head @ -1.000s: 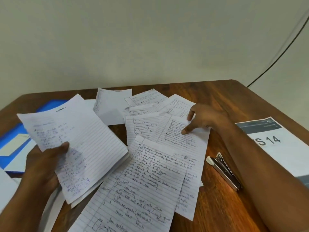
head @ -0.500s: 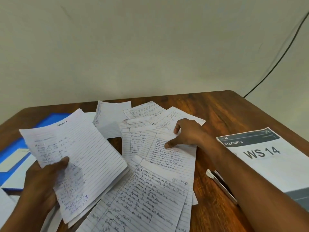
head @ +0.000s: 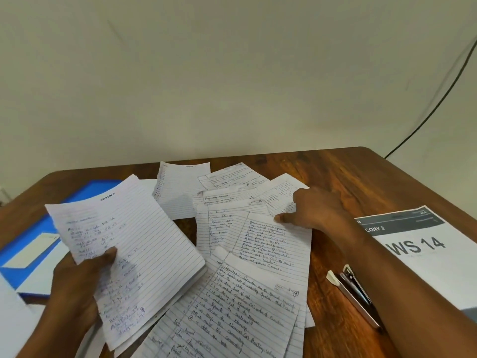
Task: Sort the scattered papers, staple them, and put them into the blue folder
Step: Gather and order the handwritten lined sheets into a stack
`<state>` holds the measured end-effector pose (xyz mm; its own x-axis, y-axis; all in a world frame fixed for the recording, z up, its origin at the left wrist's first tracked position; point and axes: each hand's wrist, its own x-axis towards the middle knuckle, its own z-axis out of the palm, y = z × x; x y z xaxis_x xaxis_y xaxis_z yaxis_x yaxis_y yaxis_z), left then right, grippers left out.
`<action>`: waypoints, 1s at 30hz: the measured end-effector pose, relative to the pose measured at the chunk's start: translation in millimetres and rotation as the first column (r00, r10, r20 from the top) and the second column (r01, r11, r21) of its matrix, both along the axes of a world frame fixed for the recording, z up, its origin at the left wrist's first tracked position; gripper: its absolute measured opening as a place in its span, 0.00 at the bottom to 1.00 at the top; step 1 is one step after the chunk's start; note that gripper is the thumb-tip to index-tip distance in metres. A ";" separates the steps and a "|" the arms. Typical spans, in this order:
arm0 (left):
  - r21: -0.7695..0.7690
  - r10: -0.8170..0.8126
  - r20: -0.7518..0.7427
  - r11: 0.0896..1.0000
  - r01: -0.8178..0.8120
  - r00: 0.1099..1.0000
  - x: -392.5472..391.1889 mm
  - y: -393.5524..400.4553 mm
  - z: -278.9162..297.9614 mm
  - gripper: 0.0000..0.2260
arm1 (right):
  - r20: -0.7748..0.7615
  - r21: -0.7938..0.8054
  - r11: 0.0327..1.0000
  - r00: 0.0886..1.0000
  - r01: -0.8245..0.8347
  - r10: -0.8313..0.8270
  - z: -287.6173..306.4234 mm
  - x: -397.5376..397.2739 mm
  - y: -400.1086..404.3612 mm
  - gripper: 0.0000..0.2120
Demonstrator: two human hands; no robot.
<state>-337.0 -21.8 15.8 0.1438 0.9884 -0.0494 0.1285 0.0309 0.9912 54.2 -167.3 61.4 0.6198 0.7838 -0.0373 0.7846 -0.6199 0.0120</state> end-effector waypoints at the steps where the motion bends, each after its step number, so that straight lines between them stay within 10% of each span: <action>1: -0.008 -0.012 0.010 1.000 0.012 1.000 2.3 -1.1 2.9 0.07 | 0.006 -0.013 1.000 1.000 0.004 -0.004 0.9 -0.9 -0.6 0.29; 11: 0.092 0.025 0.001 0.995 -0.025 1.000 6.6 -13.0 2.5 0.09 | 0.015 0.054 0.997 0.999 -0.052 0.051 13.0 -20.3 -1.8 0.36; 16: 0.083 -0.005 0.024 0.997 0.003 1.000 17.0 -24.8 10.1 0.24 | -0.199 0.328 0.939 0.963 -0.108 0.180 26.2 -64.9 1.4 0.34; 22: 0.168 0.067 0.182 0.981 -0.098 0.981 28.1 -32.3 13.9 0.14 | -0.407 0.457 0.866 0.816 -0.206 0.409 29.9 -131.1 -8.9 0.38; 30: 0.255 0.107 0.135 0.957 -0.139 0.985 27.6 -40.4 33.6 0.14 | -0.168 -0.106 0.872 0.873 -0.479 0.459 13.8 -187.3 -50.6 0.57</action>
<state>-309.4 -62.3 49.4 0.0096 0.9745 0.2241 0.0215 -0.2243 0.9743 -133.1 -217.9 75.2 0.1620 0.9610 -0.2240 0.9824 -0.1784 -0.0546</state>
